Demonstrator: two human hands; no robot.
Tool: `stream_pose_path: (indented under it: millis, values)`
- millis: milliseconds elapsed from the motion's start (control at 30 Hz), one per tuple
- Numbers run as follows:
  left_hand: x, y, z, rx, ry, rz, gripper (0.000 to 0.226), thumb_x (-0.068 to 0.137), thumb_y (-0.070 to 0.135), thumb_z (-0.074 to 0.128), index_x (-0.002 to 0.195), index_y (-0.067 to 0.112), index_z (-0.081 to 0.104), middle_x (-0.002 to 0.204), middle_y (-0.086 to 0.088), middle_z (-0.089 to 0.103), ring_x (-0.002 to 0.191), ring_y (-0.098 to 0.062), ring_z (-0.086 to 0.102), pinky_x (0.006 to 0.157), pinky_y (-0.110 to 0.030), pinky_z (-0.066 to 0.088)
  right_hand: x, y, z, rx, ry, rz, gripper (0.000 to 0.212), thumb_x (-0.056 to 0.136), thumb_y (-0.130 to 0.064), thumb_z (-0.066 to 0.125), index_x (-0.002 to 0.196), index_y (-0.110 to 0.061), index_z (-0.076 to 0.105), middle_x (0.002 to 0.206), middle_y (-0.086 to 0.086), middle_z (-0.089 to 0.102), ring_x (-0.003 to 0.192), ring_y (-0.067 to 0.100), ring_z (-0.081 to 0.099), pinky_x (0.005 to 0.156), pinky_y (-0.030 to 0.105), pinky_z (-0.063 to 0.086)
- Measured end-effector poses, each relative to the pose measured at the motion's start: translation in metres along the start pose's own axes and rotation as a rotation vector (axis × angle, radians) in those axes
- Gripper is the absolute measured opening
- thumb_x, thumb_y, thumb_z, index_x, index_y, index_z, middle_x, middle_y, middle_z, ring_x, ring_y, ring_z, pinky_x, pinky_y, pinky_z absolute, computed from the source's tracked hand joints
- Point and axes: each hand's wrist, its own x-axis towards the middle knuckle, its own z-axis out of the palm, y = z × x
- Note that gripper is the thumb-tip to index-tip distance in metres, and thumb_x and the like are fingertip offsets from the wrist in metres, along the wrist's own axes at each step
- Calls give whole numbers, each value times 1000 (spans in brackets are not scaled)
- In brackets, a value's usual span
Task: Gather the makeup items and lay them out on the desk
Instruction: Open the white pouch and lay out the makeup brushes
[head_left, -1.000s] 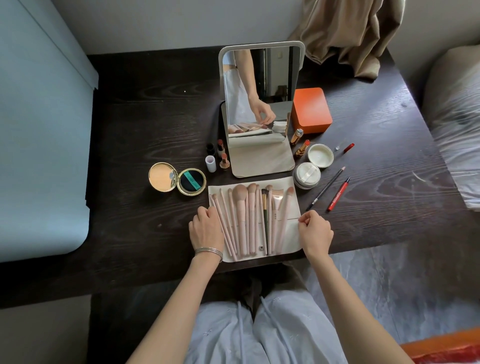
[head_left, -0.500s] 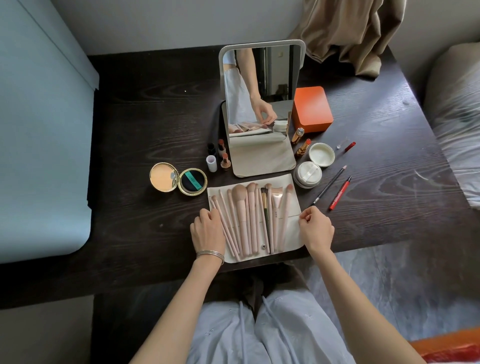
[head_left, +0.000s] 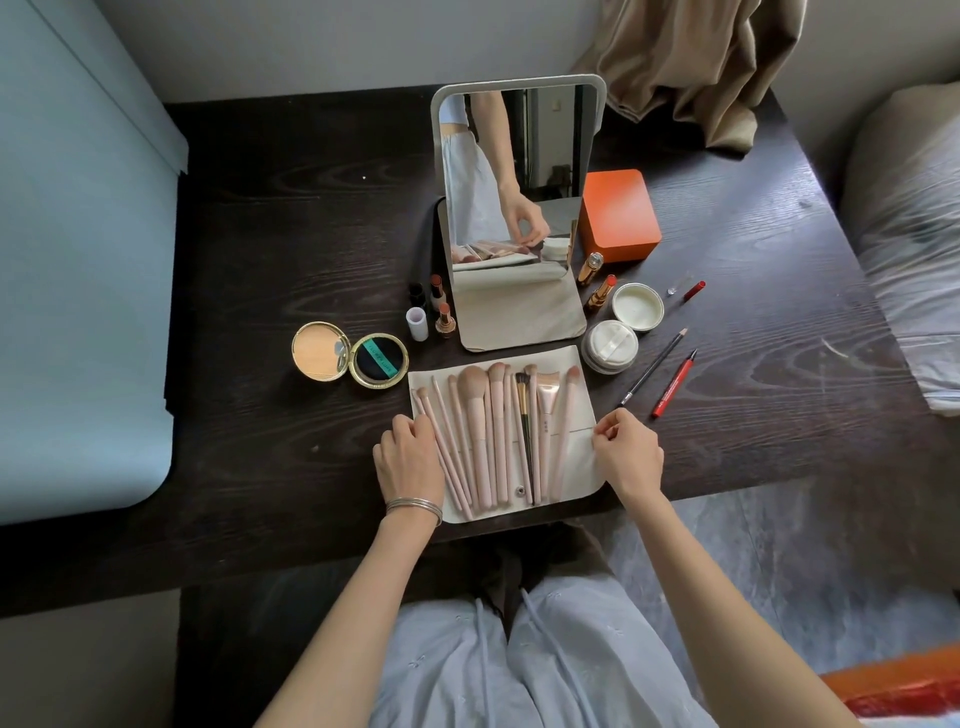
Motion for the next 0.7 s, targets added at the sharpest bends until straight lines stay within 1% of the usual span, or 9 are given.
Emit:
stream_pose_path:
  millis: [133, 200, 267, 333, 400, 467, 500, 600, 700]
  values:
    - [1, 0, -1, -5, -9, 0, 16, 94, 11, 44, 109, 13, 48, 106, -9, 49, 84, -19, 50, 77, -29, 42, -2, -1, 0, 11, 4, 2, 10, 86, -10, 52, 81, -18, 54, 85, 2, 64, 93, 28, 58, 92, 42, 40]
    - [1, 0, -2, -2, -5, 0, 17, 94, 12, 44, 110, 13, 48, 107, -8, 49, 84, -18, 49, 77, -28, 41, -3, -2, -1, -11, 4, -8, 9, 87, -9, 51, 84, -16, 56, 90, 4, 65, 96, 29, 57, 91, 43, 42]
    - [0, -1, -3, 13, 14, -6, 17, 94, 14, 44, 111, 14, 49, 108, -8, 50, 87, -18, 49, 77, -28, 39, -5, -4, 0, -127, 50, -78, 12, 88, -8, 50, 94, -12, 60, 101, 8, 63, 99, 30, 54, 88, 42, 42]
    - [-2, 2, -4, 34, 70, 19, 17, 94, 18, 44, 108, 15, 52, 106, -6, 53, 88, -18, 48, 75, -28, 38, -9, -9, 3, -226, 92, -213, 18, 89, -10, 51, 104, -11, 61, 109, 8, 59, 101, 28, 52, 86, 40, 42]
    - [-5, 9, -6, 3, 117, 118, 16, 93, 22, 46, 104, 17, 56, 103, -3, 55, 89, -17, 49, 74, -28, 40, -17, -18, 9, -191, 55, -315, 16, 89, -15, 54, 102, -14, 63, 105, 4, 61, 97, 24, 55, 82, 38, 45]
    - [-9, 21, -4, -70, 104, 238, 17, 93, 25, 47, 103, 20, 59, 102, 0, 55, 93, -15, 49, 77, -27, 43, -25, -26, 17, -133, -23, -320, 14, 89, -23, 55, 97, -17, 66, 99, -1, 63, 88, 18, 57, 73, 34, 45]
    - [-11, 27, -3, -109, 94, 274, 17, 93, 26, 47, 103, 20, 60, 102, 1, 55, 93, -15, 50, 78, -26, 43, -28, -29, 21, -119, -48, -303, 15, 89, -26, 56, 96, -19, 66, 97, -3, 64, 83, 16, 55, 68, 30, 42]
    - [-14, 38, 0, -180, 64, 307, 19, 93, 27, 47, 104, 20, 61, 101, 1, 55, 94, -15, 50, 81, -27, 45, -31, -32, 29, -157, -74, -268, 17, 89, -32, 55, 93, -20, 66, 94, -4, 65, 77, 14, 53, 62, 26, 34]
    - [-14, 42, 2, -186, 49, 340, 17, 92, 27, 50, 103, 19, 60, 101, -1, 54, 95, -18, 50, 84, -30, 45, -34, -34, 32, -252, -55, -274, 19, 90, -35, 52, 91, -21, 65, 91, -3, 67, 81, 20, 61, 62, 28, 37]
